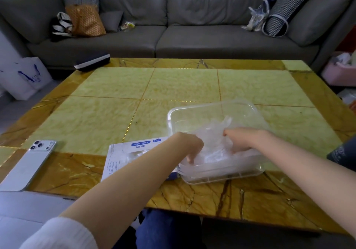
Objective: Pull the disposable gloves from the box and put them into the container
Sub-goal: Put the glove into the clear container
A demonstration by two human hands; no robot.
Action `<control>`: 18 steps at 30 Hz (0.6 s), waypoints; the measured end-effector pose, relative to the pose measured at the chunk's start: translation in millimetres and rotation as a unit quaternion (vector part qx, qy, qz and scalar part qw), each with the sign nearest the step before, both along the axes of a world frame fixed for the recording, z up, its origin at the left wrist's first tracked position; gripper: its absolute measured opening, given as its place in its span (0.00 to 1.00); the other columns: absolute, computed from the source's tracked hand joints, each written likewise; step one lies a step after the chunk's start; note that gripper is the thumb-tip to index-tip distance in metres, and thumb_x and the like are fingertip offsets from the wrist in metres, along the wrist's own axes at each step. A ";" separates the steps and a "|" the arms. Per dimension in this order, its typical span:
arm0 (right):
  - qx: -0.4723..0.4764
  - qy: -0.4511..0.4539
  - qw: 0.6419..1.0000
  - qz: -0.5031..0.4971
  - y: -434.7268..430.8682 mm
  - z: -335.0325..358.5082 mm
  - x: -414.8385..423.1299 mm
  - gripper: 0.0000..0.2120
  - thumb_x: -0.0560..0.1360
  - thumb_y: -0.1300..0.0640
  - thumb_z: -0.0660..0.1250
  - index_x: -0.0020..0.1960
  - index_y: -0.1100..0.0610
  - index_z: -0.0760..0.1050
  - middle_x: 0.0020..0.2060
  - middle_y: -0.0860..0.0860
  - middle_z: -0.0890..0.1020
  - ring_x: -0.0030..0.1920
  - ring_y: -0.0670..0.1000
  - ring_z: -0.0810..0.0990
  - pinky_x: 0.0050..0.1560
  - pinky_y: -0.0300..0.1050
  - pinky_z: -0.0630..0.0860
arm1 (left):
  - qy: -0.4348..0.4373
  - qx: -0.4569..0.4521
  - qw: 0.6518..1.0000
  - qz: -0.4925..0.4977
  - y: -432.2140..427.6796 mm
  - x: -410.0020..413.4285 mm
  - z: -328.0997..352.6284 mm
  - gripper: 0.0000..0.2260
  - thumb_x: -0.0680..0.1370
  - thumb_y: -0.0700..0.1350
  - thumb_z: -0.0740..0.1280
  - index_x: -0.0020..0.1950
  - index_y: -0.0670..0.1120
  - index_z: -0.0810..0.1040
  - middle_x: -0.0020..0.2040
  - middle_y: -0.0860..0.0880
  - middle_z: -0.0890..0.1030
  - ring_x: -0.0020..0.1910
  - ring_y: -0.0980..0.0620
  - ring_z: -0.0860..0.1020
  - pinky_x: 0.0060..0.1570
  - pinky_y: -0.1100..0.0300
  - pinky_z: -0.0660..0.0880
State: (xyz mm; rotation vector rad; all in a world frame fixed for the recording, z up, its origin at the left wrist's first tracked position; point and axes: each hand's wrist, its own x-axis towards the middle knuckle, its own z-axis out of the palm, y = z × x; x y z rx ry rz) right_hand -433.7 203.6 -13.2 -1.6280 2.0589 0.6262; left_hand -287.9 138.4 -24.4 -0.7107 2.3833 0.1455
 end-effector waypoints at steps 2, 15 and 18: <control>-0.024 0.040 0.999 0.027 1.6 7.9 2.4 0.22 0.78 0.54 0.62 0.70 0.56 0.63 0.63 0.54 0.75 0.58 0.55 0.76 0.55 0.47 0.74 | 0.074 0.015 0.997 0.010 1.5 6.2 16.9 0.20 0.79 0.47 0.65 0.70 0.44 0.67 0.65 0.45 0.72 0.61 0.46 0.72 0.59 0.57 0.69; -0.483 -0.025 0.844 0.231 -10.2 15.4 124.6 0.20 0.58 0.74 0.71 0.49 0.62 0.78 0.43 0.56 0.79 0.43 0.56 0.78 0.42 0.46 0.77 | 0.319 -0.130 0.912 0.223 -14.4 170.9 15.5 0.21 0.80 0.45 0.61 0.72 0.49 0.62 0.73 0.48 0.60 0.67 0.48 0.67 0.70 0.52 0.59; -0.429 -0.051 0.861 0.268 -15.9 10.6 156.7 0.18 0.69 0.72 0.62 0.58 0.62 0.74 0.53 0.57 0.75 0.54 0.56 0.74 0.54 0.47 0.73 | 0.212 -0.078 0.941 0.254 -11.7 201.7 -8.4 0.25 0.80 0.51 0.61 0.74 0.49 0.58 0.76 0.46 0.53 0.74 0.45 0.59 0.71 0.48 0.58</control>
